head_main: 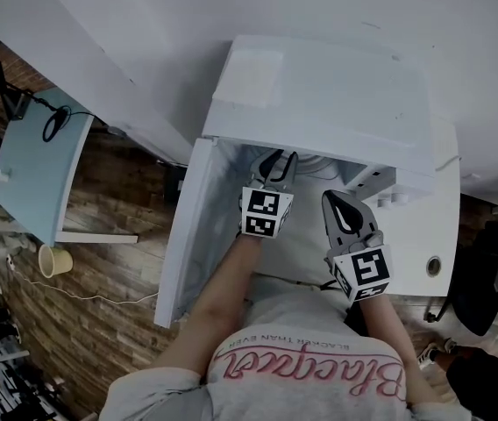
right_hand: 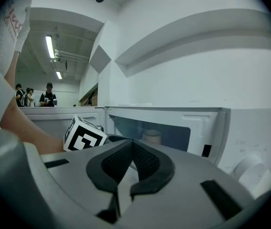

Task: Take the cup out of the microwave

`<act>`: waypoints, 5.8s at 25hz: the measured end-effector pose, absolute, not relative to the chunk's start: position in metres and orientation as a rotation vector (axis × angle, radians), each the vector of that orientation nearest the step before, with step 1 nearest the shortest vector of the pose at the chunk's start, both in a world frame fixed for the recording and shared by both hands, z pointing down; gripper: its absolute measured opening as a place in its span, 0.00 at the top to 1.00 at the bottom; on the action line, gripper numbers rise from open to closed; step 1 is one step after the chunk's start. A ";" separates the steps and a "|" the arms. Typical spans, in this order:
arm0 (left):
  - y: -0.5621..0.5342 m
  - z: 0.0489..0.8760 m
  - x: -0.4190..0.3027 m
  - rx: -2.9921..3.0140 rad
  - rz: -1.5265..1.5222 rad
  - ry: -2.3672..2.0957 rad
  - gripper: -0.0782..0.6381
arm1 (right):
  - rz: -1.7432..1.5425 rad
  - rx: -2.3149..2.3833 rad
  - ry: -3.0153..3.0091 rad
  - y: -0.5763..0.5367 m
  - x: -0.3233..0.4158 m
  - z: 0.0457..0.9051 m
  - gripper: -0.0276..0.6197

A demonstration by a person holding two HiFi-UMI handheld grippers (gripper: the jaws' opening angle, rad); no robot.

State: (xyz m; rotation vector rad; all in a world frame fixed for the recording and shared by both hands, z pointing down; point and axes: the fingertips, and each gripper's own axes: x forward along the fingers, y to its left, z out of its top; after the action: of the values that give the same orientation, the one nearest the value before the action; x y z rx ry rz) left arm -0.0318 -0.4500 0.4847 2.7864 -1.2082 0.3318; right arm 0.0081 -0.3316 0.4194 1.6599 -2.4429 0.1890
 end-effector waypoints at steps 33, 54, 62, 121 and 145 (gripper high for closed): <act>-0.489 0.499 -0.010 2.731 0.408 -1.294 0.83 | 0.196 1.582 -2.430 -0.325 0.035 0.426 0.94; -0.449 0.495 -0.023 2.731 0.403 -1.314 0.83 | 0.184 1.539 -2.482 -0.300 0.027 0.422 0.94; -0.437 0.488 -0.028 2.734 0.377 -1.328 0.83 | 0.165 1.520 -2.502 -0.294 0.024 0.417 0.94; -0.307 0.410 -0.058 2.761 0.240 -1.353 0.83 | 0.040 1.452 -2.600 -0.281 0.016 0.387 0.94; -0.305 0.364 -0.038 2.839 0.181 -1.368 0.83 | -0.008 1.505 -2.643 -0.282 0.020 0.364 0.94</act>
State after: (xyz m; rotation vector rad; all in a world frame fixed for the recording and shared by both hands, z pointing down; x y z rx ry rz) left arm -0.0381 -0.3049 0.3641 2.8395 -1.3676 0.1811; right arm 0.0201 -0.2817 0.3642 1.5048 -2.6425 -0.0076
